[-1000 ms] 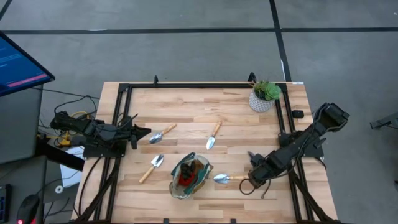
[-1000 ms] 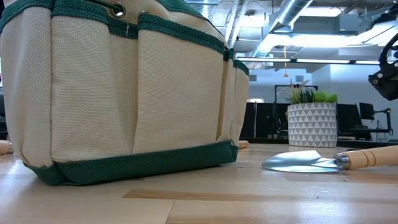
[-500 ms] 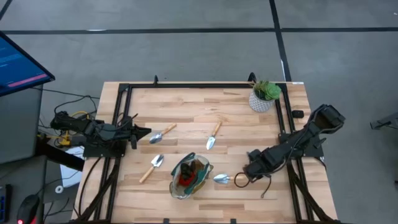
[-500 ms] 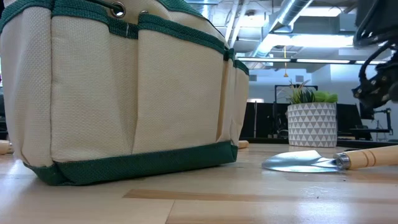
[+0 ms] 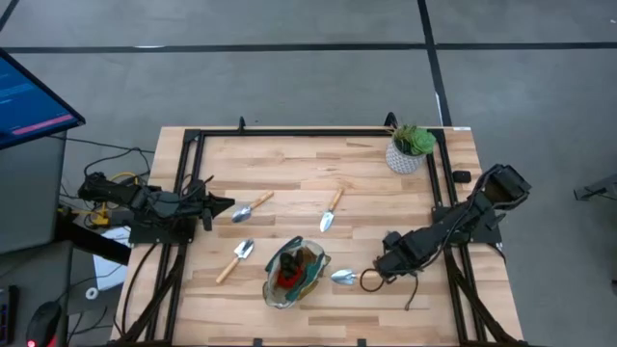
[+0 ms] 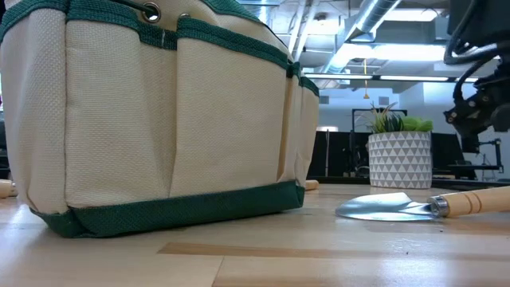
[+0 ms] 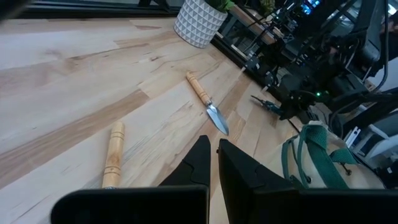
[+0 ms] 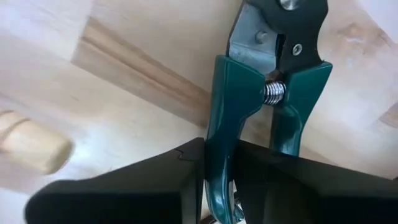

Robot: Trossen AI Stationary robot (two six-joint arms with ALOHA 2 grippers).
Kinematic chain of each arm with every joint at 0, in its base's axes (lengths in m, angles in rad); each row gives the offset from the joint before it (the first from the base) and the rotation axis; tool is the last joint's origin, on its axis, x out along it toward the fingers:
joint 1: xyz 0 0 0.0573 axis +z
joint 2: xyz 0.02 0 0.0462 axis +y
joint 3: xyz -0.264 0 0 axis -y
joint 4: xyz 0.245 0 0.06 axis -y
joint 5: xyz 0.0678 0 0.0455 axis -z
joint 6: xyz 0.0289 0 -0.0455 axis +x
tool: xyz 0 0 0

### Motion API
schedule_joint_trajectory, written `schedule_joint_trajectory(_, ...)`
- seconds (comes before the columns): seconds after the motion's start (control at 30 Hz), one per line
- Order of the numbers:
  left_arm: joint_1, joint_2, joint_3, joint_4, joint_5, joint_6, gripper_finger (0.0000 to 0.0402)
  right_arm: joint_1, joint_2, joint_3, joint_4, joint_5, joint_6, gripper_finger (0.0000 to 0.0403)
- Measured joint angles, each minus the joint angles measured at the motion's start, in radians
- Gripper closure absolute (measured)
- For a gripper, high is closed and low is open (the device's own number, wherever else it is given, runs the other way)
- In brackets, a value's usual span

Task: Pick & Place Garden tools in Gardening bag
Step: Put the green shear scissors into the gardening bag

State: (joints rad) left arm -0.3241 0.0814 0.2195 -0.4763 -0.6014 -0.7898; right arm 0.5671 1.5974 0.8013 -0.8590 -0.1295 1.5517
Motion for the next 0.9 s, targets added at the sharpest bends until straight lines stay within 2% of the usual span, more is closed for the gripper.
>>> schedule_joint_trajectory(0.5, 0.000, 0.000, 0.000, 0.009, 0.000, 0.000, 0.0399, -0.001, -0.193, 0.001, 0.006, 0.014, 0.021, 0.0351)
schedule_joint_trajectory(0.9, 0.000, 0.000, 0.000, 0.015, 0.000, 0.000, 0.0399, -0.007, -0.472, 0.002, 0.200, 0.065, -0.014, 0.0350)
